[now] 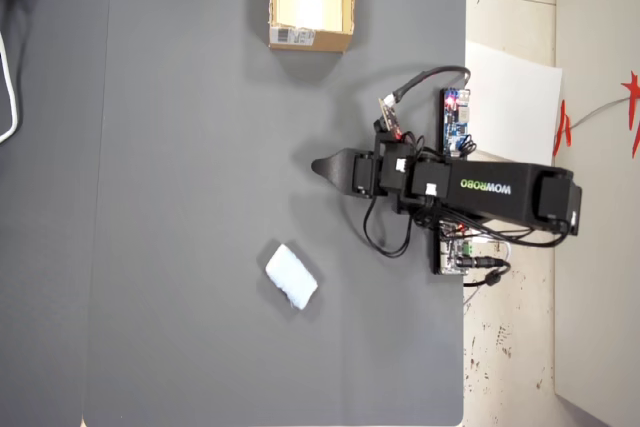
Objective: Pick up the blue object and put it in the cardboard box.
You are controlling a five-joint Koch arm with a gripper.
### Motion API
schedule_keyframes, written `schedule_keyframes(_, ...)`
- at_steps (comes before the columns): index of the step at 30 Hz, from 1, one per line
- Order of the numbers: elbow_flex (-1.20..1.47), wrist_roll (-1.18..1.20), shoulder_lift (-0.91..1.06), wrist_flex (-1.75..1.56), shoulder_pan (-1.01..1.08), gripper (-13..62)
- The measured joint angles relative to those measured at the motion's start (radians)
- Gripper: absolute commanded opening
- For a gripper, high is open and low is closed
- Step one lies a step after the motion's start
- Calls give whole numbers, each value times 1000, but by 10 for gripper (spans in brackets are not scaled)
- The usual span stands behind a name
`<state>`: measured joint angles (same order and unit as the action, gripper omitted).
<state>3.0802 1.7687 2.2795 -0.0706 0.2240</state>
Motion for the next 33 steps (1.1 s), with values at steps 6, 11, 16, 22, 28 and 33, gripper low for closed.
schedule_keyframes(6, 2, 0, 2, 6, 15, 341)
schedule_keyframes(11, 2, 0, 2, 6, 14, 341)
schedule_keyframes(16, 2, 0, 2, 6, 15, 341)
schedule_keyframes(22, 2, 0, 0, 6, 15, 341)
schedule_keyframes(28, 2, 0, 0, 6, 17, 341)
schedule_keyframes(33, 2, 0, 0, 6, 17, 340)
